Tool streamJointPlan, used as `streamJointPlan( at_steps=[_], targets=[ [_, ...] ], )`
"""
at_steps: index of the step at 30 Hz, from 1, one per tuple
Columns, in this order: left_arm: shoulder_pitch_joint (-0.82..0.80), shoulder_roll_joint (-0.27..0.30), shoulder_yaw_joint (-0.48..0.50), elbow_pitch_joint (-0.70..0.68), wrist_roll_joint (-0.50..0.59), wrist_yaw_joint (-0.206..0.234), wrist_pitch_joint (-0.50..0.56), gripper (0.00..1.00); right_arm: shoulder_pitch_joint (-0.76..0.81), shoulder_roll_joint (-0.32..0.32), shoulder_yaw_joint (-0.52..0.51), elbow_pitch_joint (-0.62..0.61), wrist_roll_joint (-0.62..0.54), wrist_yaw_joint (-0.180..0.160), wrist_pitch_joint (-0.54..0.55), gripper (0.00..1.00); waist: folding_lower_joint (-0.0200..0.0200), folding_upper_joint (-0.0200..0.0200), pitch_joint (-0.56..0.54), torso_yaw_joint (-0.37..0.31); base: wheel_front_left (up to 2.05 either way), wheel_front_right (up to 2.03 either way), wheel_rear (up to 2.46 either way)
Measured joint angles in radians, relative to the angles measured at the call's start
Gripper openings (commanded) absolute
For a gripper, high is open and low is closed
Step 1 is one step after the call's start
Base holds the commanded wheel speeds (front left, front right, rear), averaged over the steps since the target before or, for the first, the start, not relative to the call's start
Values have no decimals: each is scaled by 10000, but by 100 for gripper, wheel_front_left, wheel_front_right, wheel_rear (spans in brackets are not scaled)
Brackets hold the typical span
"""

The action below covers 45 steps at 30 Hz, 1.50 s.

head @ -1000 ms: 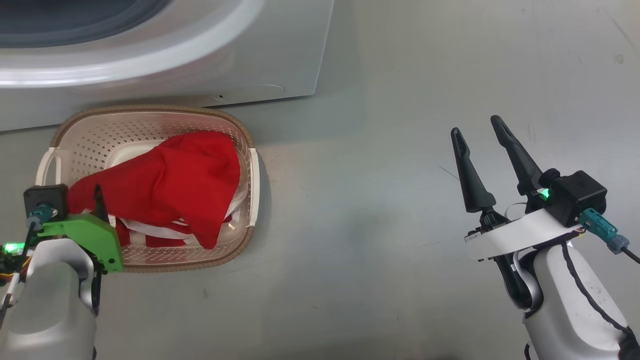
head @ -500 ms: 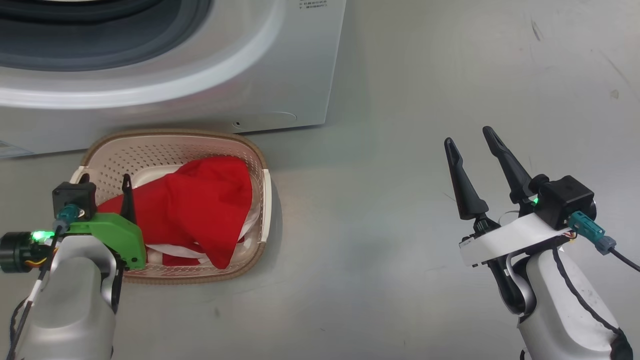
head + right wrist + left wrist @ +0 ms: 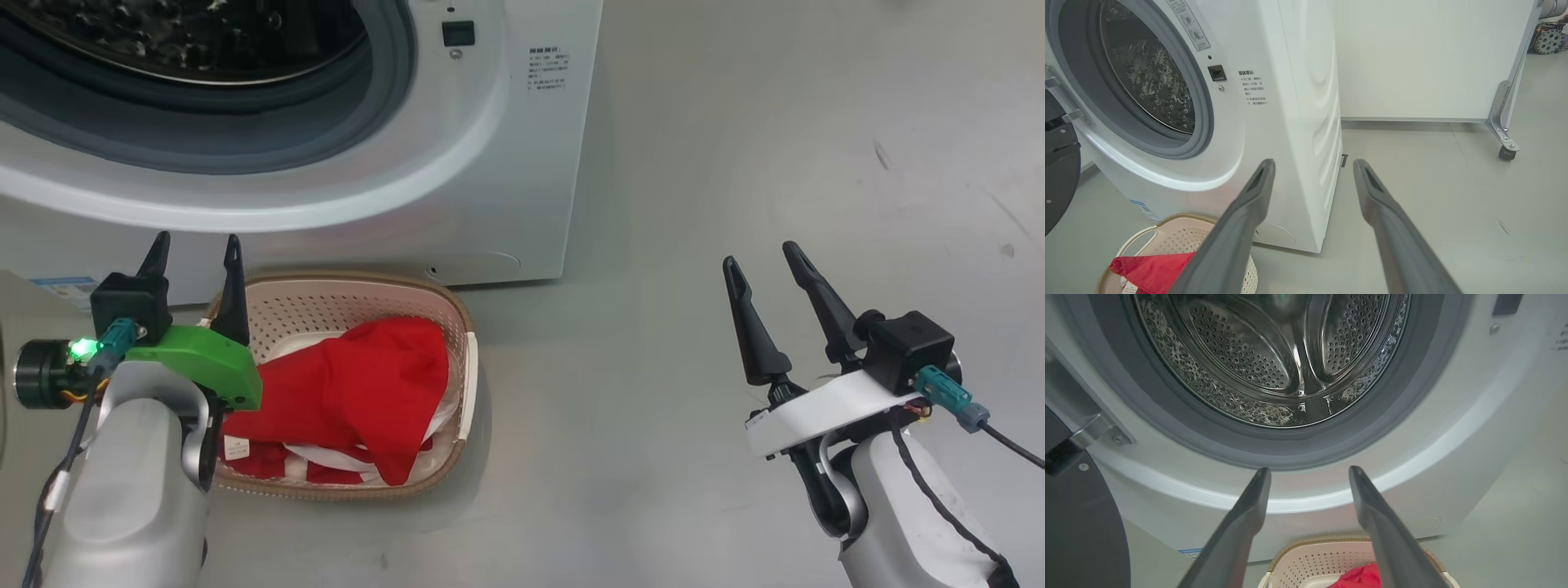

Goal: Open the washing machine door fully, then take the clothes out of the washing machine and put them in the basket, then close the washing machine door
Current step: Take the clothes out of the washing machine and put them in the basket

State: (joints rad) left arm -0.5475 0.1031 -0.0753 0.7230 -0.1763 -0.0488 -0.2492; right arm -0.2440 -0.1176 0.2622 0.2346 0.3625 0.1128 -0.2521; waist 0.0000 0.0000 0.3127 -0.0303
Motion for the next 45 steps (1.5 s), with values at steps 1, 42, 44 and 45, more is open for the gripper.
streamJointPlan(
  at_steps=[1,42,44,45],
  targets=[
    [85,-10,27,-209,-21,-4,0,100,51,10,0,17,25,0,0,100,0,0,-112,42,0,0,0],
    [4964,-552,441,-4309,-932,-445,0,100,1573,431,-424,-619,213,-27,0,100,-1,0,-2610,660,0,0,0],
    [4988,-552,430,-4412,-930,-445,0,100,1620,443,-428,-660,176,-27,0,100,-1,0,-2611,634,0,0,0],
    [5002,-552,426,-4458,-930,-445,0,100,1653,449,-433,-673,144,-27,0,100,-1,0,-2611,622,0,0,0]
  ],
)
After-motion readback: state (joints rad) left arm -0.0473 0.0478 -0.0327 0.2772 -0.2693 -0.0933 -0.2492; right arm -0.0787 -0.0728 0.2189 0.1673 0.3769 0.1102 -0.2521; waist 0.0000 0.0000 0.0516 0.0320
